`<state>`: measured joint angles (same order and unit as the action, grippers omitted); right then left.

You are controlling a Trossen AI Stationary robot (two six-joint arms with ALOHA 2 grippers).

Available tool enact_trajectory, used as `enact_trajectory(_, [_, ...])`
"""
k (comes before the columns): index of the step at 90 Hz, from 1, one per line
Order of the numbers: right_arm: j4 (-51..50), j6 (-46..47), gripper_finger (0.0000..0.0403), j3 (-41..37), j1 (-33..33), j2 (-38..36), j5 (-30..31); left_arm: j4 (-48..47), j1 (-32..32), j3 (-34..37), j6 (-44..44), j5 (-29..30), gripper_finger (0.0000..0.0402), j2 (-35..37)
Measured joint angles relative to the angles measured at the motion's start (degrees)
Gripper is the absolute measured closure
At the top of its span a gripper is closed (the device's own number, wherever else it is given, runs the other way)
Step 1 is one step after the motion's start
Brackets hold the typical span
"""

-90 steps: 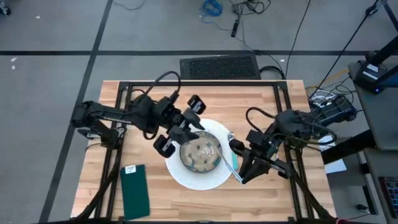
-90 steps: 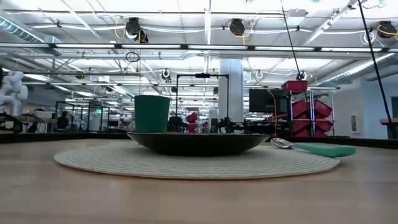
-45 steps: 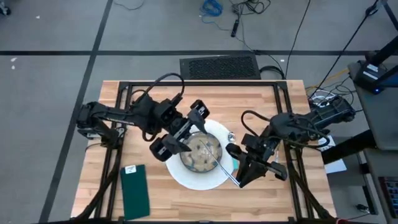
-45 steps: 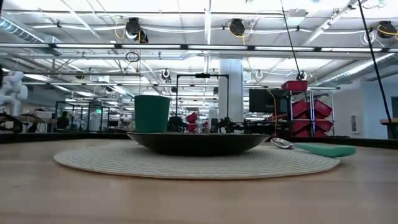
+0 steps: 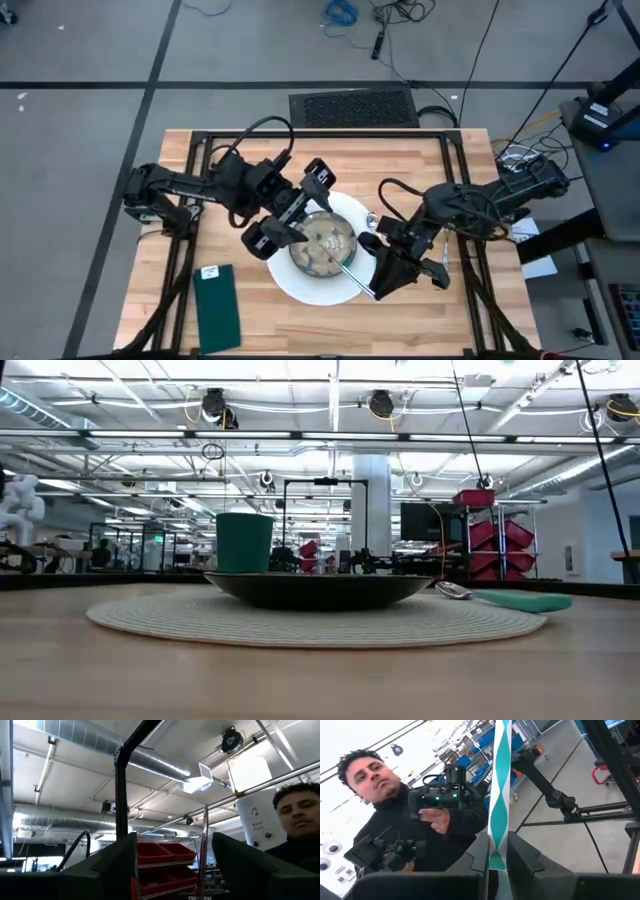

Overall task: Set table place
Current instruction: Put the blue knife on the right of the white table mat

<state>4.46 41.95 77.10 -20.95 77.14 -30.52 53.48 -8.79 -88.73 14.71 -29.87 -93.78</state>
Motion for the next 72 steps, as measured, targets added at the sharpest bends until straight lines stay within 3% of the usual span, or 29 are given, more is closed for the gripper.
enact_trajectory(22, [0.1,-0.2,0.0380,0.0,0.0,0.0,0.3,0.0,-1.4,0.0,-5.5,-0.2,0.0234,0.0])
enact_trajectory(46, [0.0,-0.4,0.0379,0.0,0.0,0.0,0.4,-0.2,-1.4,0.0,-7.7,-0.3,0.0387,0.0])
enact_trajectory(72, [-0.1,-1.7,0.0374,0.0,0.0,0.0,0.6,-0.4,-1.3,0.0,-7.6,-0.3,0.0401,0.0])
